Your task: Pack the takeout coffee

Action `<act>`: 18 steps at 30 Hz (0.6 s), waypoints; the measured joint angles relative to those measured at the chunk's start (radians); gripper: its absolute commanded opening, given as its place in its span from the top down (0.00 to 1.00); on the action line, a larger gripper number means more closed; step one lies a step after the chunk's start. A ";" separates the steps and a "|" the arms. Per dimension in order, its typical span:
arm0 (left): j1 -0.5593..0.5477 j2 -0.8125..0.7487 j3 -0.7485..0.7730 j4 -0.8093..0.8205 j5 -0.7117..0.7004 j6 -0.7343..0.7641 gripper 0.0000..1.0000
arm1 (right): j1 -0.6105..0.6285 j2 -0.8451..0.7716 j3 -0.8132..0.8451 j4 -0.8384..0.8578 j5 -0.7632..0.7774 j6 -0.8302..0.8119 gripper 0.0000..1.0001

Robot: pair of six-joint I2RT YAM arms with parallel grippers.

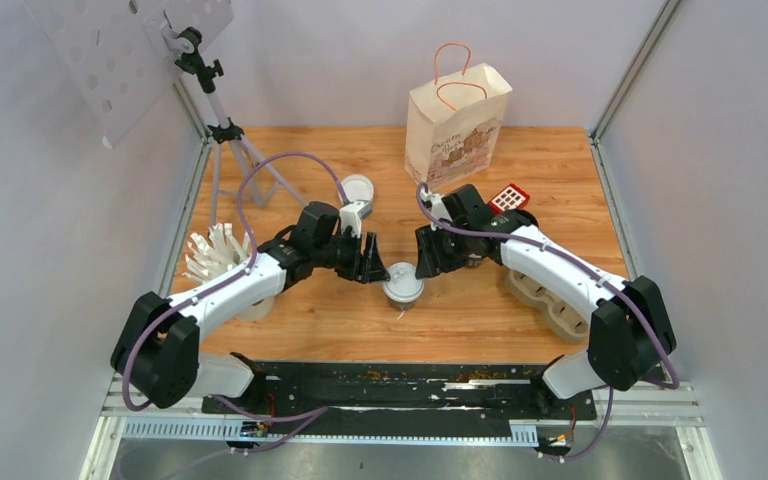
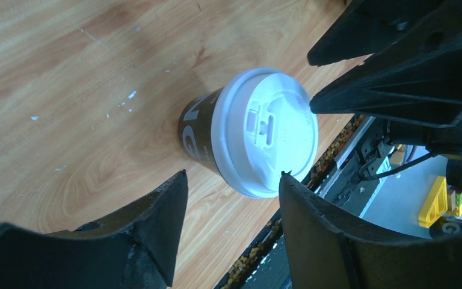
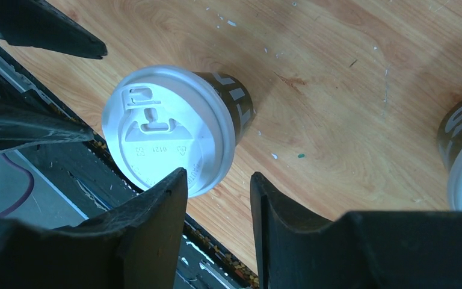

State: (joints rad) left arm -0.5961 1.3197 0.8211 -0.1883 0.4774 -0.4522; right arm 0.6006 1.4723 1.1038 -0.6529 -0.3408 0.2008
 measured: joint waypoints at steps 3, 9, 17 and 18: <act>0.000 0.022 -0.012 0.007 0.009 -0.003 0.38 | 0.000 0.000 -0.006 0.003 -0.003 0.000 0.57; 0.000 0.058 -0.015 0.012 0.016 -0.002 0.43 | 0.000 0.015 -0.012 0.007 -0.004 -0.001 0.58; 0.000 0.065 -0.016 0.020 0.023 0.003 0.46 | 0.000 0.017 -0.024 0.029 -0.021 0.000 0.60; 0.000 0.065 -0.016 0.021 0.023 0.004 0.47 | 0.000 0.017 -0.024 0.030 -0.023 0.000 0.60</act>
State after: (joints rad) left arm -0.5961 1.3849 0.8055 -0.1673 0.5007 -0.4480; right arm 0.6003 1.4891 1.0801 -0.6231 -0.3634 0.2005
